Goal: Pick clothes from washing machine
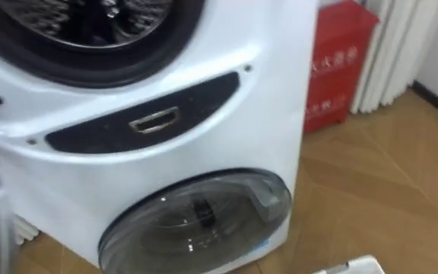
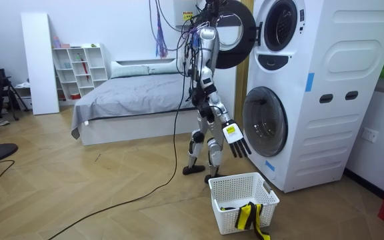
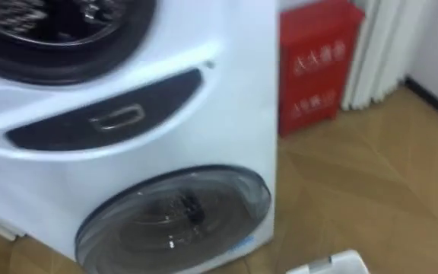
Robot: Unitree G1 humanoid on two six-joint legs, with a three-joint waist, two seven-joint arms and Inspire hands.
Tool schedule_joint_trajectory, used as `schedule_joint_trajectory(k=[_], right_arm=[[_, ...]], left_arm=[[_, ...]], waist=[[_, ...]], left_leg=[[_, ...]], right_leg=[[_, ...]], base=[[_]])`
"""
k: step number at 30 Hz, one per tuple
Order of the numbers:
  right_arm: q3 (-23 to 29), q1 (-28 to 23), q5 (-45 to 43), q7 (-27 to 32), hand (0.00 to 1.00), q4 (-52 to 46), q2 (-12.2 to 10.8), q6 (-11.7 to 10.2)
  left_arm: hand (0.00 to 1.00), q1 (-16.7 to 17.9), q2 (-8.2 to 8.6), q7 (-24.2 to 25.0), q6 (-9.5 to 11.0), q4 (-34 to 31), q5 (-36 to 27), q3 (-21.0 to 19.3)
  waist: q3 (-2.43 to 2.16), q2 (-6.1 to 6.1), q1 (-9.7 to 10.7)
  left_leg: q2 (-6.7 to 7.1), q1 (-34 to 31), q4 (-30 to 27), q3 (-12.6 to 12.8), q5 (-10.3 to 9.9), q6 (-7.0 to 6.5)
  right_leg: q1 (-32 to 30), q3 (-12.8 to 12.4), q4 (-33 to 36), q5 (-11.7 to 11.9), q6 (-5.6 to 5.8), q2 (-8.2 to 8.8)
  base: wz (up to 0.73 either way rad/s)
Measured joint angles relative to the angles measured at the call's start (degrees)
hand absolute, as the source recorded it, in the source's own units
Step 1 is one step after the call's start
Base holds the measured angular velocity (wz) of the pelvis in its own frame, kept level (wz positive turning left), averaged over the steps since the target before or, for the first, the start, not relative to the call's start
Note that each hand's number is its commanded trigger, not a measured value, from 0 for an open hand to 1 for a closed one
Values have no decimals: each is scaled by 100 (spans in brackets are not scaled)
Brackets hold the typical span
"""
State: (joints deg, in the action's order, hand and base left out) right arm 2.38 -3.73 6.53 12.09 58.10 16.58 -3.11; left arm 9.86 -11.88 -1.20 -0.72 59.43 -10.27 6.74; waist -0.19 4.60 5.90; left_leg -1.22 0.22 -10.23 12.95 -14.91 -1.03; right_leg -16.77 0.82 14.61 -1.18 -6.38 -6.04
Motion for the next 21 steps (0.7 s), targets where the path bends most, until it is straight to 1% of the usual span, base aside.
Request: schedule_joint_trajectory(k=[1,2,3,4,5,7,8,12,13,14,16,17,18,19,21], right_arm=[[-22,-47,91,-80,0,126,-97,37],[-74,-54,164,-157,0,256,-203,64],[-115,-57,216,-196,0,313,-241,58],[-188,-38,320,-316,0,478,-320,57],[-332,-22,468,-443,0,620,-373,59],[-344,-30,590,-587,0,713,-471,63],[-359,-26,652,-651,0,762,-524,64],[-408,-41,765,-829,0,952,-663,79],[-427,-60,821,-868,0,983,-708,120],[-452,-60,820,-934,0,1040,-744,148],[-452,-71,839,-1011,0,1074,-763,174],[-455,-81,845,-1059,0,1079,-764,195],[-456,-88,845,-1091,0,1088,-766,196],[-456,-101,845,-1156,0,1120,-770,198],[-457,-110,847,-1227,0,1133,-770,202]], left_arm=[[0,-5,16,-70,0,0,0,-8],[0,33,50,-123,0,11,1,-59],[0,34,73,-136,0,13,0,-102],[0,25,114,-190,1,24,2,-122],[0,20,153,-210,2,37,3,-144],[0,27,210,-214,7,47,-5,-220],[0,45,218,-215,7,78,-21,-220],[0,101,234,-216,4,135,-21,-294],[0,112,257,-217,4,136,-16,-400],[0,118,287,-217,2,157,-10,-557],[0,148,330,-222,-5,208,-4,-762],[0,198,357,-234,-13,208,-5,-855],[0,215,370,-240,-21,208,-5,-889],[0,216,387,-254,-24,206,-5,-894],[0,224,408,-282,-25,218,-9,-948]], waist=[[9,-63,-21],[10,-125,-92],[15,-136,-113],[18,-186,-183],[31,-216,-227],[43,-240,-330],[52,-245,-345],[62,-263,-445],[65,-277,-472],[79,-297,-490],[84,-320,-502],[95,-334,-501],[96,-341,-499],[82,-352,-481],[93,-366,-519]], left_leg=[[-14,111,44,-70,10,17],[-19,195,71,-140,17,30],[-26,231,71,-159,19,33],[-31,274,71,-231,14,39],[-44,322,92,-279,14,41],[-51,392,125,-307,13,40],[-50,450,158,-366,13,38],[-104,557,160,-392,-5,31],[-105,583,161,-407,-10,31],[-110,624,166,-415,-11,31],[-113,663,170,-445,-18,26],[-113,705,171,-468,-20,22],[-113,725,171,-486,-24,19],[-114,749,172,-523,-29,14],[-114,798,178,-539,-39,4]], right_leg=[[129,107,-36,-22,-22,14],[241,141,-96,-29,-32,1],[295,169,-115,-28,-40,0],[360,237,-129,-38,-56,7],[448,264,-188,-39,-58,6],[522,305,-203,-40,-64,5],[578,345,-217,-47,-66,10],[781,477,-356,-72,-54,19],[843,521,-405,-69,-52,21],[889,536,-408,-74,-47,21],[942,568,-414,-101,-29,26],[1006,579,-433,-114,-18,26],[1040,588,-448,-119,-13,26],[1096,599,-492,-126,-1,23],[1152,613,-502,-129,4,26]], base=[[31],[28],[24],[24],[24],[14],[11],[15],[18],[17],[14],[14],[15],[13],[9]])
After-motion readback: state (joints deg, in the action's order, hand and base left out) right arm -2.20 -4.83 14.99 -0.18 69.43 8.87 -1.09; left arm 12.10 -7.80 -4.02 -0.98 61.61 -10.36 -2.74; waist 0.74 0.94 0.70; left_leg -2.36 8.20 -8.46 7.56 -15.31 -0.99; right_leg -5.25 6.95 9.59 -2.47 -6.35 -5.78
